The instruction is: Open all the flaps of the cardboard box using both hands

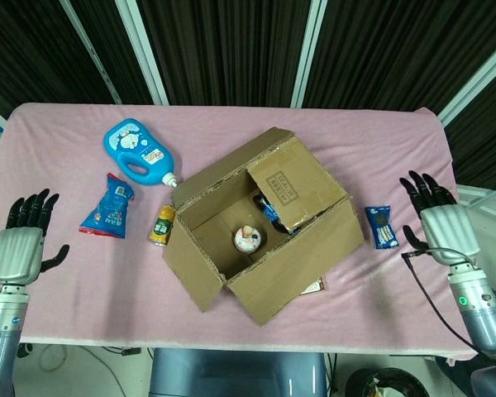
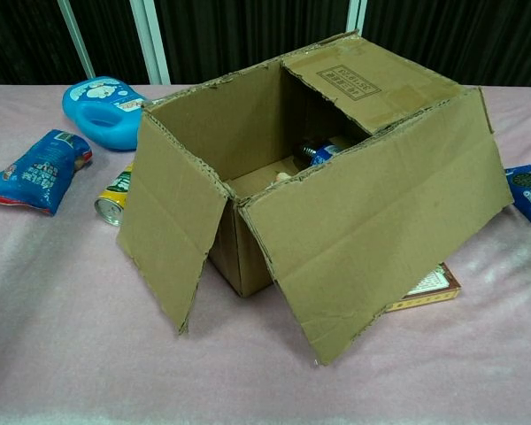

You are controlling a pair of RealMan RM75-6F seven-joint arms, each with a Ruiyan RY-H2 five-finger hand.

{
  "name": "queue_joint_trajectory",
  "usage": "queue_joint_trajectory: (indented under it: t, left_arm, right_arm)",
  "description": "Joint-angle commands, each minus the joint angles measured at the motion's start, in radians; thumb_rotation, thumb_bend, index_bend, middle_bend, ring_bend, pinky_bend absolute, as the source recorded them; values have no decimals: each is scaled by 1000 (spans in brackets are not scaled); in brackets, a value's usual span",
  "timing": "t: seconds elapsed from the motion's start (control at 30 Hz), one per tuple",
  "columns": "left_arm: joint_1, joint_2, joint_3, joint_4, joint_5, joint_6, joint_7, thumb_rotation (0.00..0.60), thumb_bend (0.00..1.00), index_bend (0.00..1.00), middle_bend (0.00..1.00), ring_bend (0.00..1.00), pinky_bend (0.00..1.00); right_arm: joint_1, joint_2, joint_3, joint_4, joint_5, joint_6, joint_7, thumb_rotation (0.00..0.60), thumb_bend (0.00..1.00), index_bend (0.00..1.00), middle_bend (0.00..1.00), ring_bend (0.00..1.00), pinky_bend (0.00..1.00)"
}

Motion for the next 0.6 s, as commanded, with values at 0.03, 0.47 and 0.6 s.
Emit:
queue_joint_trajectory:
  t: [0.03,0.47,0.6]
  left_arm:
    - [33,-39,-6,62,20,5,-52,600,233,0,0,0,0]
    - [62,-58,-49,106,50,-55,-153,600,236,0,0,0,0]
    - [67,-56,-61,106,53,-71,-163,600,237,0,0,0,0]
  right_arm:
    - [126,34,36,-2,-89,-96,-44,600,418,33,0,0,207]
    - [464,-15,60,9,-243,-371,-43,600,866,350,264,149,220]
    - [535,-70,45,23,-262,-422,-26,600,912,415,313,193,231]
